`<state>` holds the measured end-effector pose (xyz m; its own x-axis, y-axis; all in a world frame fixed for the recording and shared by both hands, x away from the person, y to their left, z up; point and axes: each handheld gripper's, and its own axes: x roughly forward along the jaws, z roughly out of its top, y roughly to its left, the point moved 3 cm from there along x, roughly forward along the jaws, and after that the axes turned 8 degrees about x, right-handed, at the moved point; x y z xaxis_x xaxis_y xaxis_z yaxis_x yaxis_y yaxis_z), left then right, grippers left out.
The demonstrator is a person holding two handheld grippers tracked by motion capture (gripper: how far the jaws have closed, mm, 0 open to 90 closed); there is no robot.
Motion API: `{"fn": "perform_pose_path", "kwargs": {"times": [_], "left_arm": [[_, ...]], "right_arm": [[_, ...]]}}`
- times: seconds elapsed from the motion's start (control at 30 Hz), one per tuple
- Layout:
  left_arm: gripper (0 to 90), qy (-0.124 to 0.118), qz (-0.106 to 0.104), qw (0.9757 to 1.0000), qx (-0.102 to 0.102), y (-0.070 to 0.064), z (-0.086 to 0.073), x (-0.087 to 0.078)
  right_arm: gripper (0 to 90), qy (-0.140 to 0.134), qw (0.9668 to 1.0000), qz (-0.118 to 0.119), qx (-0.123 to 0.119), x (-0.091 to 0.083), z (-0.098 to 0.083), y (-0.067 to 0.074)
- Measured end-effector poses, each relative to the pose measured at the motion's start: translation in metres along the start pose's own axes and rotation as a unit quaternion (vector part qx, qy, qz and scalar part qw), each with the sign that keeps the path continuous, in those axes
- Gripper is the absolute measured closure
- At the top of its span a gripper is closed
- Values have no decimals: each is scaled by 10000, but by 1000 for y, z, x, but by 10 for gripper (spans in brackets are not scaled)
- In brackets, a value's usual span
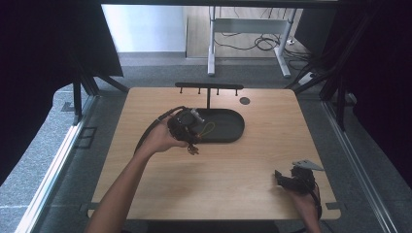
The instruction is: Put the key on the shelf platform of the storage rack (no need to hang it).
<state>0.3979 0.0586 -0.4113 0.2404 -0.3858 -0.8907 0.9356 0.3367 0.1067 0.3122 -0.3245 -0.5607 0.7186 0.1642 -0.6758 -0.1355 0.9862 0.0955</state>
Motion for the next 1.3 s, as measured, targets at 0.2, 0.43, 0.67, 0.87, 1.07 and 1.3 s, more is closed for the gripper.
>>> {"fn": "perform_pose_path", "kwargs": {"times": [0.2,0.43,0.67,0.87,1.07,1.3], "left_arm": [[667,-5,14,10000,26,0,5,-1],[667,12,-11,10000,33,0,8,2],[666,46,4,10000,44,0,7,4],[666,21,-10,10000,23,0,8,4],[666,39,-36,10000,39,0,9,6],[666,80,-82,9999,99,-3,11,10]], "right_arm": [[207,1,10000,-1,3,0,0,0],[207,1,10000,0,1,0,0,0],[207,0,10000,-1,0,0,0,0],[206,1,10000,-2,2,0,0,0],[206,0,10000,-3,0,0,0,0],[206,1,10000,-3,1,0,0,0]]}}
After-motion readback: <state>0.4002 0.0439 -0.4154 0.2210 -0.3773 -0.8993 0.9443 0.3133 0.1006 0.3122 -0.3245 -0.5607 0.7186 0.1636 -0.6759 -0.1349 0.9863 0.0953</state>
